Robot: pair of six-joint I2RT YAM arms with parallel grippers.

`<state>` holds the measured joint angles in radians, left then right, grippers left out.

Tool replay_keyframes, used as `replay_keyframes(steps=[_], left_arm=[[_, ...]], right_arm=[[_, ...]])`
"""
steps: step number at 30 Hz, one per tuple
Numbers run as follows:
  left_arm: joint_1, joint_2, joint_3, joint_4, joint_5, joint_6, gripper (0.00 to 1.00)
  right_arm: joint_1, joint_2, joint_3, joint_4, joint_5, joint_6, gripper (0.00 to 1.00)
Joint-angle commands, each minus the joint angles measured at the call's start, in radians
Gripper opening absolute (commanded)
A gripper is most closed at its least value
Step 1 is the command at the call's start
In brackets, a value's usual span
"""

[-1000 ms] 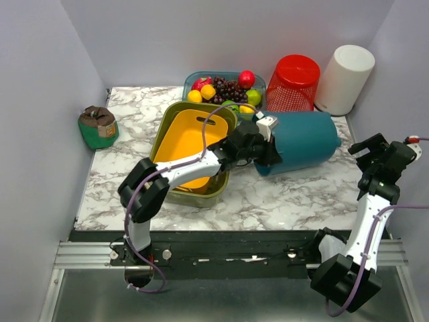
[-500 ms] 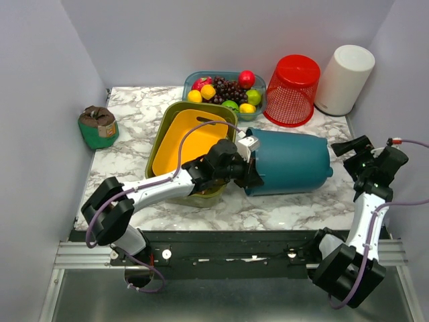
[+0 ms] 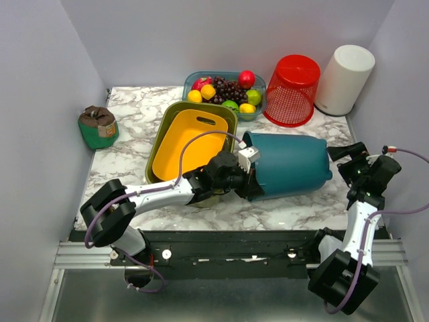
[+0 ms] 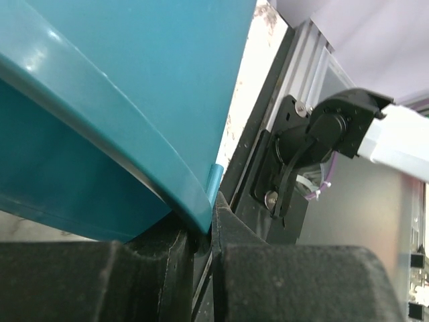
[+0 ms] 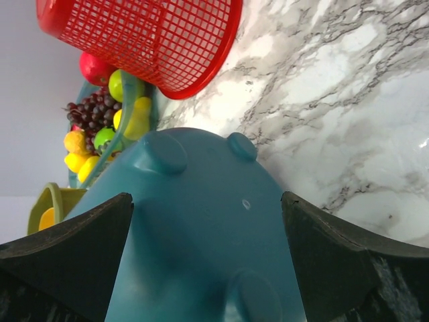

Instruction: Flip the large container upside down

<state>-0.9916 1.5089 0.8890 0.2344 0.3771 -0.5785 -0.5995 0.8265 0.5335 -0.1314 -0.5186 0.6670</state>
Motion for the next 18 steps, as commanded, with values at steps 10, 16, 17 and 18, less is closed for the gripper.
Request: replay_keyframes(steps=[10,16,17,18], left_arm=[[-0.048,0.086,-0.047,-0.153,-0.04,-0.034,0.0],[-0.055,0.077,-0.064,-0.167,-0.055,-0.03,0.0],[-0.055,0.079,-0.062,-0.168,-0.055,-0.029,0.0],[-0.055,0.08,-0.061,-0.167,-0.055,-0.027,0.0]], right_arm=[[-0.005,0.16,0.101,0.138,-0.021,-0.07,1.0],[-0.005,0.22,0.19,0.138,0.014,-0.099,1.0],[-0.005,0.23,0.201,0.135,0.008,-0.099,1.0],[-0.005,0.25,0.23,0.134,-0.041,-0.098,1.0]])
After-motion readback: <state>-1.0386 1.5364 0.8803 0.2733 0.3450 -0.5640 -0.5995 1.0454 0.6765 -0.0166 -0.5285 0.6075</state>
